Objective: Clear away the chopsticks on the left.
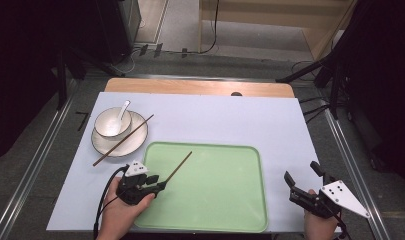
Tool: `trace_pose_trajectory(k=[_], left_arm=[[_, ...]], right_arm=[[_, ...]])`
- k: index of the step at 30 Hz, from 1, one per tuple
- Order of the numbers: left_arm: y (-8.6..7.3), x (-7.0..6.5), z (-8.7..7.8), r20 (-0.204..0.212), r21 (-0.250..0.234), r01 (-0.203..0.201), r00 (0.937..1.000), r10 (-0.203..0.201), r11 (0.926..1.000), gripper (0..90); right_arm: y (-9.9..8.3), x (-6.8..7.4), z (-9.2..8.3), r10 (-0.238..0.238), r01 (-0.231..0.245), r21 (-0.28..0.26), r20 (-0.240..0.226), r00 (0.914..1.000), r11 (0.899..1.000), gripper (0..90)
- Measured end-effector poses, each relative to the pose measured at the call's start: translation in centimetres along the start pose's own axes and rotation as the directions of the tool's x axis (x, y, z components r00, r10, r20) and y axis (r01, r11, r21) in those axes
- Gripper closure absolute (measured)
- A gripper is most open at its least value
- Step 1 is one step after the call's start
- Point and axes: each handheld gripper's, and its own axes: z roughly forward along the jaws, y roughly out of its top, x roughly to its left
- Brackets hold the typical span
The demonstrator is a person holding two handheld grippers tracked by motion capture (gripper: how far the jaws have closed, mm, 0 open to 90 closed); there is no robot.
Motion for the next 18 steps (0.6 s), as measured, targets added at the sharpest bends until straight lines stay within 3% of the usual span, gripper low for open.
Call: trace_pose_trajectory(k=[2, 6, 8, 9, 13, 18], left_arm=[[0.7, -0.3, 0.3, 0.009, -0.007, -0.020, 0.9997, 0.020, 0.9998, 66.5], [2.4, -1.4, 2.5, 0.050, 0.008, -0.067, 0.9965, 0.067, 0.9977, 88.9], [2.8, -1.8, 3.8, 0.057, 0.013, -0.069, 0.9960, 0.068, 0.9975, 90.0], [2.9, -2.1, 5.1, 0.042, 0.042, -0.085, 0.9957, 0.083, 0.9955, 90.0], [2.6, -2.2, 6.1, 0.018, 0.073, -0.090, 0.9959, 0.089, 0.9933, 90.0], [2.2, -2.0, 6.0, -0.004, 0.072, -0.076, 0.9971, 0.077, 0.9945, 90.0]], right_arm=[[0.0, 0.0, 0.0, 0.002, -0.002, 0.002, 0.000, 1.0000, 1.000, 13.0], [0.0, 0.0, 0.1, 0.000, 0.000, 0.000, 0.000, 1.0000, 1.000, 13.0], [0.0, 0.0, 0.1, -0.001, 0.001, 0.000, -0.001, 1.0000, 1.000, 13.0], [0.0, 0.1, 0.1, -0.001, 0.001, 0.002, -0.002, 1.0000, 1.000, 13.0], [0.0, 0.1, 0.0, -0.002, 0.002, -0.001, -0.002, 1.0000, 1.000, 13.0], [0.0, -0.2, -0.1, 0.001, -0.001, -0.006, 0.001, 1.0000, 1.000, 13.0]])
